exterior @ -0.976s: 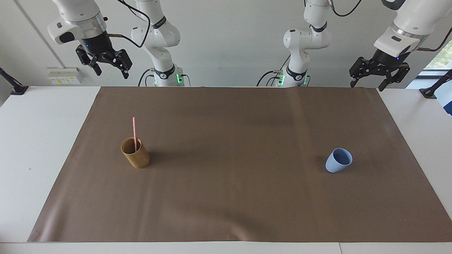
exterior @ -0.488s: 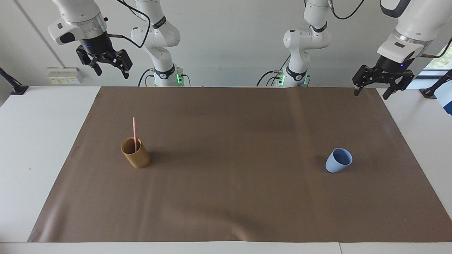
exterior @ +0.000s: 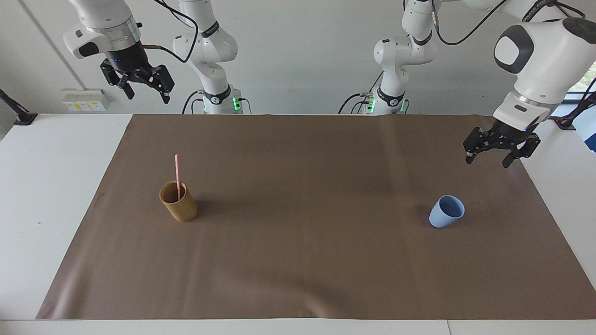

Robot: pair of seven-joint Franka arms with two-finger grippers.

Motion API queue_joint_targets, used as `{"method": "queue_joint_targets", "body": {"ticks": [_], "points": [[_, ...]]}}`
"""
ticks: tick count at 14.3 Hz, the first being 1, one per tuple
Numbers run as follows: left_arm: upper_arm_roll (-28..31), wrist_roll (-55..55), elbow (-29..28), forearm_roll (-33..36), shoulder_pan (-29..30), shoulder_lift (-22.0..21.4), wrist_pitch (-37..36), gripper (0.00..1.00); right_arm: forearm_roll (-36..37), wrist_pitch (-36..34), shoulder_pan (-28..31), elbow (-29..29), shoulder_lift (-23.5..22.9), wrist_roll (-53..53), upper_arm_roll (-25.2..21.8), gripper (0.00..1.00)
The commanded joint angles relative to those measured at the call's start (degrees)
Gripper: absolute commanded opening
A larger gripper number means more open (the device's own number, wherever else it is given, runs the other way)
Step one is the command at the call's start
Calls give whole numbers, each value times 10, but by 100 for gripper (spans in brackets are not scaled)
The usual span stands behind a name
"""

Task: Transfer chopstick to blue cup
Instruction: 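Reach the left gripper to the light blue cup and grasp it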

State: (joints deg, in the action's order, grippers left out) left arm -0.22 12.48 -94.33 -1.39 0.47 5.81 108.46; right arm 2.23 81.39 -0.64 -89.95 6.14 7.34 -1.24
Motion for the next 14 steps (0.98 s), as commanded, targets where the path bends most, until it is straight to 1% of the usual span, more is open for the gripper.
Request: {"method": "queue_joint_targets", "body": {"ticks": [1,6,11,13,14], "points": [[-4,9,-37,6,7,14,56,100,-13,9,10,-18,15,-13,3,100],[-4,7,-73,5,18,73,154,100,-14,6,10,-18,15,-16,1,100],[-4,4,-86,5,23,109,206,100,-14,3,10,-22,19,-16,-1,100],[-4,2,-87,5,23,124,212,97,-14,3,10,-22,19,-16,-1,100],[-4,1,-96,5,23,125,224,95,-13,3,10,-22,19,-15,-1,100]]}}
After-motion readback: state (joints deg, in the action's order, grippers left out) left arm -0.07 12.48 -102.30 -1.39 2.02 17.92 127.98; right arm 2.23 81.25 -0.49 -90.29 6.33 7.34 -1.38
